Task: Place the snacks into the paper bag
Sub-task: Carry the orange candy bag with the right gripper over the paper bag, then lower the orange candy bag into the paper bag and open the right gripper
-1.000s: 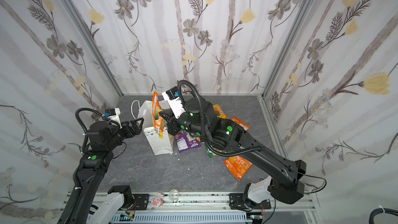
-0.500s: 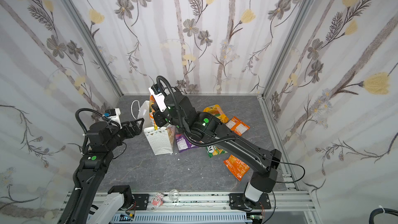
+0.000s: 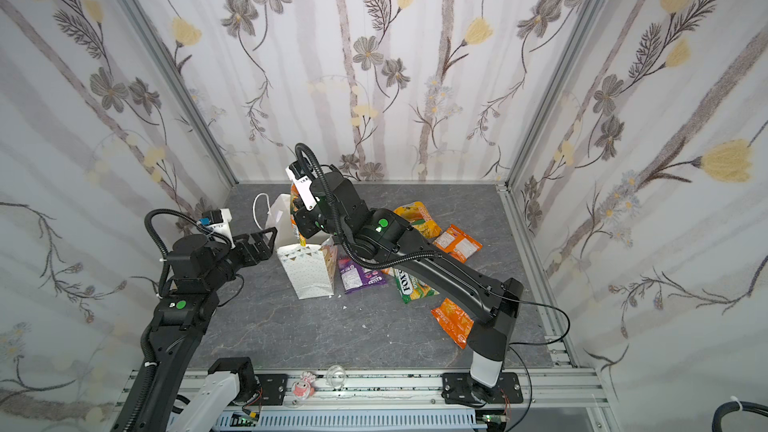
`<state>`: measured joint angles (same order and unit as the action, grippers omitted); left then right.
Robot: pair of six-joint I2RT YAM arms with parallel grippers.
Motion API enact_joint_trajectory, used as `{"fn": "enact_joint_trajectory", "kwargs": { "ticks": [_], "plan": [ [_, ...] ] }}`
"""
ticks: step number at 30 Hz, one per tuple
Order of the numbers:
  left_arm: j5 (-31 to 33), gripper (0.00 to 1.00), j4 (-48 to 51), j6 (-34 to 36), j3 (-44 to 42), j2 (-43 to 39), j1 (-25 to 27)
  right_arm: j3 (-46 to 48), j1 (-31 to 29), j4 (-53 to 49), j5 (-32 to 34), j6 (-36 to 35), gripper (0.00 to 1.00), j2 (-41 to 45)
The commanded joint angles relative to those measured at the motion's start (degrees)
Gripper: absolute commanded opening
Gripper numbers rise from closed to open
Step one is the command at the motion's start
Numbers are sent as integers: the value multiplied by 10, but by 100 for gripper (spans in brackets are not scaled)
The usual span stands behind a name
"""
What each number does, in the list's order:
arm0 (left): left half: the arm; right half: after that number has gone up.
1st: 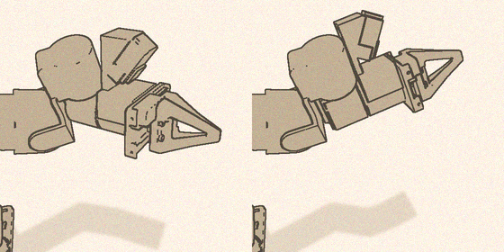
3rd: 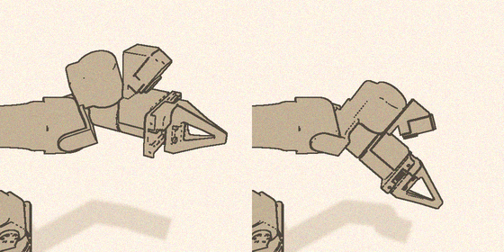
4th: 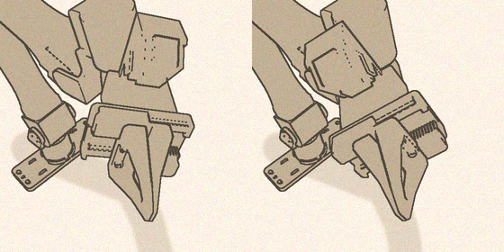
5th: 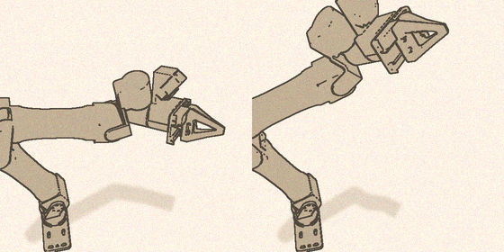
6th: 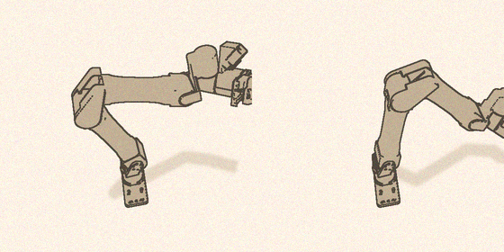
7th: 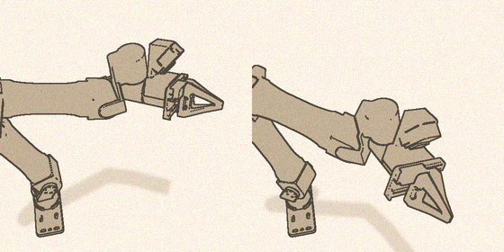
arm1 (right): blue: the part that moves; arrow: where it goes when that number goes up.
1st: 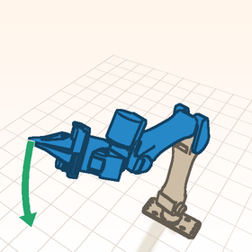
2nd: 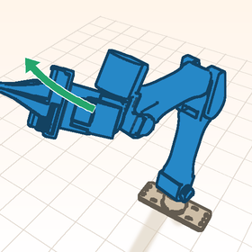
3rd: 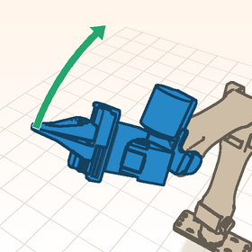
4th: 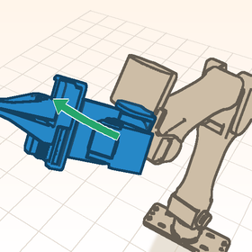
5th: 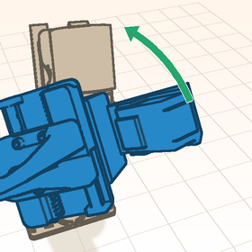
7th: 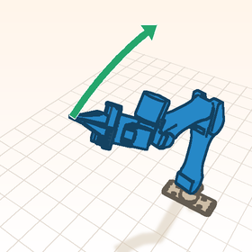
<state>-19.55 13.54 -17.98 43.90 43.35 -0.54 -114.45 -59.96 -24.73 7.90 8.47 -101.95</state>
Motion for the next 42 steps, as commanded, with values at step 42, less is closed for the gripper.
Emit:
{"fn": "enact_joint_trajectory", "kwargs": {
  "ticks": [42],
  "plan": [
    [14, 100, -12, -1, 1, 0, -1, -106, -12, 5, -48, 11, 4, -164]
  ]
}}
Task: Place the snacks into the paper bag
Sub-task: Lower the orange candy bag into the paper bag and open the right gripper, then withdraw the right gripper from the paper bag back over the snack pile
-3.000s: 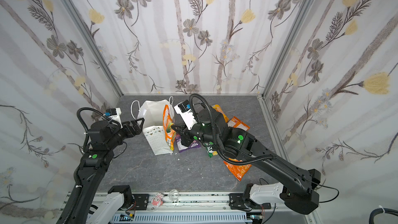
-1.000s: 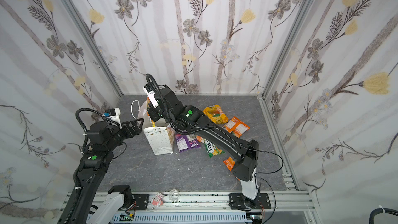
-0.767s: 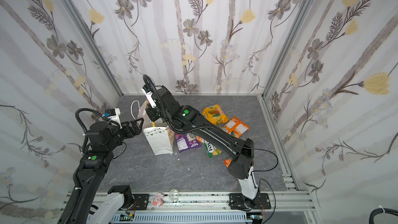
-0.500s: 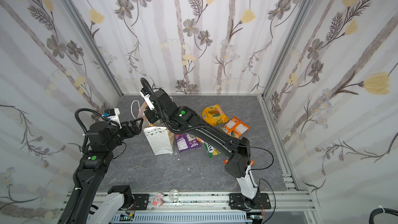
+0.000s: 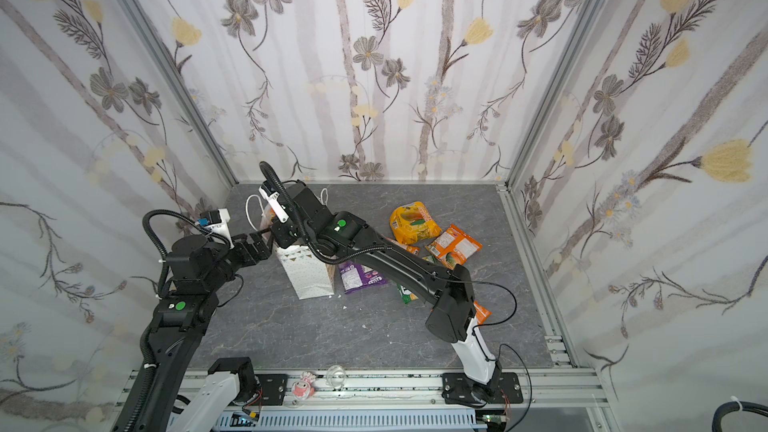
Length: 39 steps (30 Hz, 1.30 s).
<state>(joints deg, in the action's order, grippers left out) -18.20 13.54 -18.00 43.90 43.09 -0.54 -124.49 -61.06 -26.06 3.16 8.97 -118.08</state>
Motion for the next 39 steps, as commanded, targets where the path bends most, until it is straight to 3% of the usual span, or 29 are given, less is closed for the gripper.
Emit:
{"fn": "enact_joint_trajectory", "kwargs": {
  "ticks": [1, 4, 7, 11, 25, 39],
  "plan": [
    [0, 100, -12, -1, 2, 4, -1, -5, 0, 17, -2, 6, 5, -4],
    [1, 100, -10, -1, 1, 6, -1, -5, 0, 15, 1, 8, 10, -7],
    [10, 100, -4, 1, 2, 11, -1, -5, 0, 11, 0, 11, 25, -11],
    [23, 100, 10, 5, 9, 25, -1, -5, 0, 7, 0, 10, 30, -14],
    [6, 100, 6, 3, 8, 33, -2, -5, -7, 1, -8, 6, 30, -1],
    [7, 100, 2, 5, 7, 23, -2, 41, -34, -38, 68, -2, 30, 83]
  ]
}}
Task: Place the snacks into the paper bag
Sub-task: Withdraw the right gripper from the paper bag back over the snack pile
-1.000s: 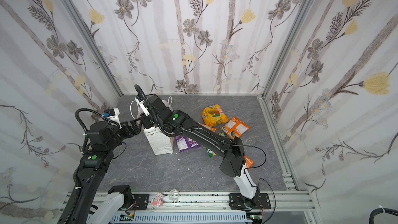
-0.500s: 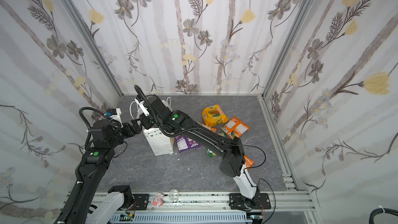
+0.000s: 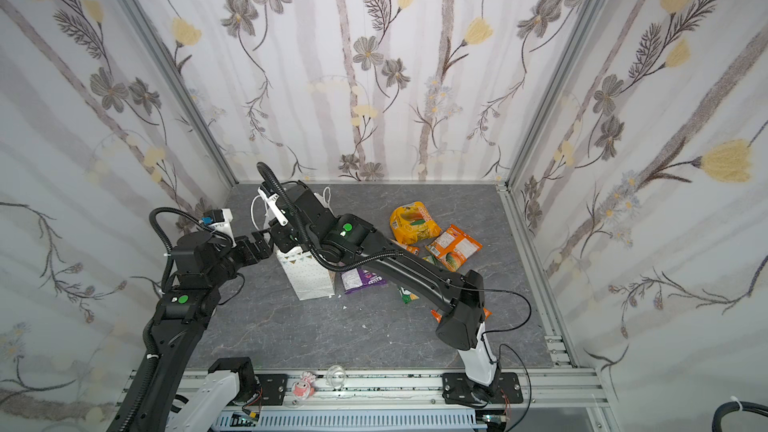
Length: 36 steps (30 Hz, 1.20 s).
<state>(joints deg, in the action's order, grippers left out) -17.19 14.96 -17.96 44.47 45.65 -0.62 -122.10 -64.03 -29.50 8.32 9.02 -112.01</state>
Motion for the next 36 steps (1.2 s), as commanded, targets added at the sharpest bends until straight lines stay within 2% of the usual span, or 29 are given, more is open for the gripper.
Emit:
{"fn": "enact_joint_trajectory", "kwargs": {
  "ticks": [1, 4, 10, 17, 24, 36],
  "plan": [
    [-2, 100, -12, 5, 2, -4, 0, 26, -6, -8, 17, -1, 30, 33],
    [2, 100, -12, 5, 2, -8, -1, 86, -11, -12, 39, 7, 31, 87],
    [2, 100, -12, 6, 2, -13, -1, 297, -13, 28, 88, 58, 34, 253],
    [4, 100, -11, 7, 3, -11, -1, 460, -13, -67, 170, 157, 34, 381],
    [1, 100, -10, 7, 2, -10, -2, 531, -14, -193, 208, 262, 37, 425],
    [-3, 100, -13, 6, 1, -9, -1, 636, -13, -237, 210, 360, 40, 450]
  ]
}}
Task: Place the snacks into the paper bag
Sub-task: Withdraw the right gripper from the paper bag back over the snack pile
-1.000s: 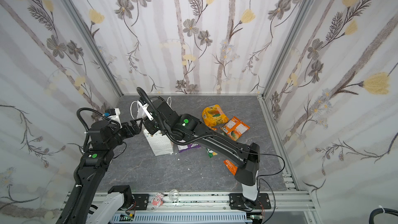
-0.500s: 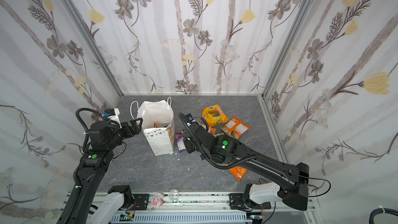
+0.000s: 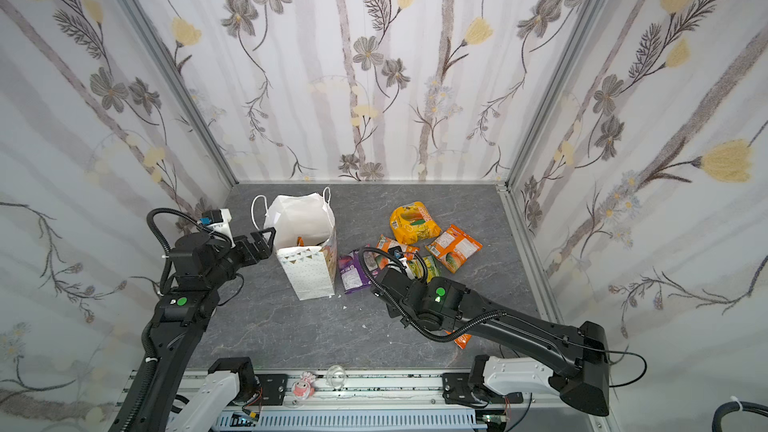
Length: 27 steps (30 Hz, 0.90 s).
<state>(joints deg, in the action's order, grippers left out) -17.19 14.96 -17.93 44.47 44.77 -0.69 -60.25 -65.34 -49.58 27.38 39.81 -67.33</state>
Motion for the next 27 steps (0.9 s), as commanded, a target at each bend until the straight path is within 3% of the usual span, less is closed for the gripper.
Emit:
{"fn": "enact_joint_trajectory", "kwargs": {
  "ticks": [1, 7, 16, 27],
  "plan": [
    [-3, 100, -13, 5, 1, 0, -1, 26, 0, -46, 29, 64, 41, 3],
    [-3, 100, -13, 4, 0, 0, -1, 65, 0, -98, 62, 142, 42, -17],
    [-1, 100, -13, 4, 0, 1, -1, 111, 4, -123, 89, 201, 58, -90],
    [-2, 100, -14, 4, 0, 3, -1, 191, 38, -34, 73, 200, 64, -78]
  ]
}}
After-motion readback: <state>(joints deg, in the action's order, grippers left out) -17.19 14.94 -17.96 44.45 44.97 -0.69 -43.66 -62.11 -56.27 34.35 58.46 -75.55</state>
